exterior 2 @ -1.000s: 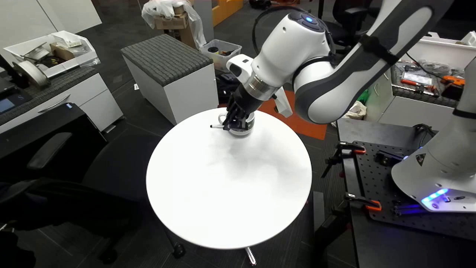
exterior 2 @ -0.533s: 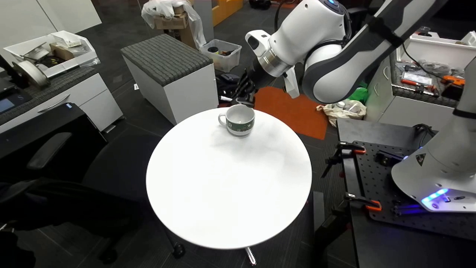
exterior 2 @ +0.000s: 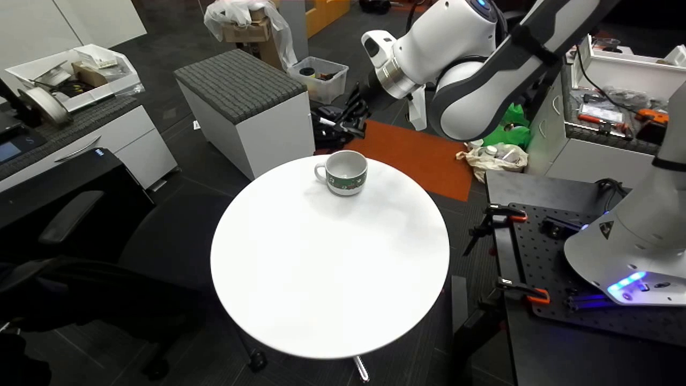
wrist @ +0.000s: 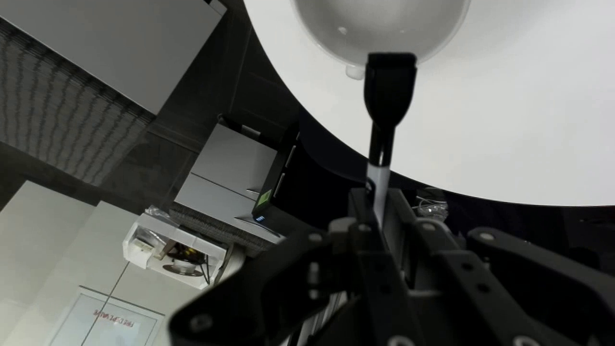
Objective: Pick up small brush from the table and put it on the mug cup.
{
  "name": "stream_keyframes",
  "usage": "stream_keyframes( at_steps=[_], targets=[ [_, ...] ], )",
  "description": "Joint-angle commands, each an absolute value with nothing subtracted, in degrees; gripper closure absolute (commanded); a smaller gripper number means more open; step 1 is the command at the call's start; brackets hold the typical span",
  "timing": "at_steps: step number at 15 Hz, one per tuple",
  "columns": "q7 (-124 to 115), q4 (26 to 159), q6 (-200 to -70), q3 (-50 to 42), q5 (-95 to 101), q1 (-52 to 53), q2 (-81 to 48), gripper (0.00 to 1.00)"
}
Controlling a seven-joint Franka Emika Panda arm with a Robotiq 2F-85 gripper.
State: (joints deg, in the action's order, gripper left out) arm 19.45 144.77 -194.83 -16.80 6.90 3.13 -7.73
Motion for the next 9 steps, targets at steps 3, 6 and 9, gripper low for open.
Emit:
stream_keyframes(
  at_steps=[3, 6, 9],
  targets=[
    [25.97, 139.46, -198.57, -22.94, -3.25, 11.02, -12.8, 0.97],
    [28.26, 135.32, -198.42, -26.42, -8.87, 16.57, -16.03, 0.97],
    [28.99, 131.3, -198.35, -30.84, -13.58, 22.83, -19.33, 0.97]
  ],
)
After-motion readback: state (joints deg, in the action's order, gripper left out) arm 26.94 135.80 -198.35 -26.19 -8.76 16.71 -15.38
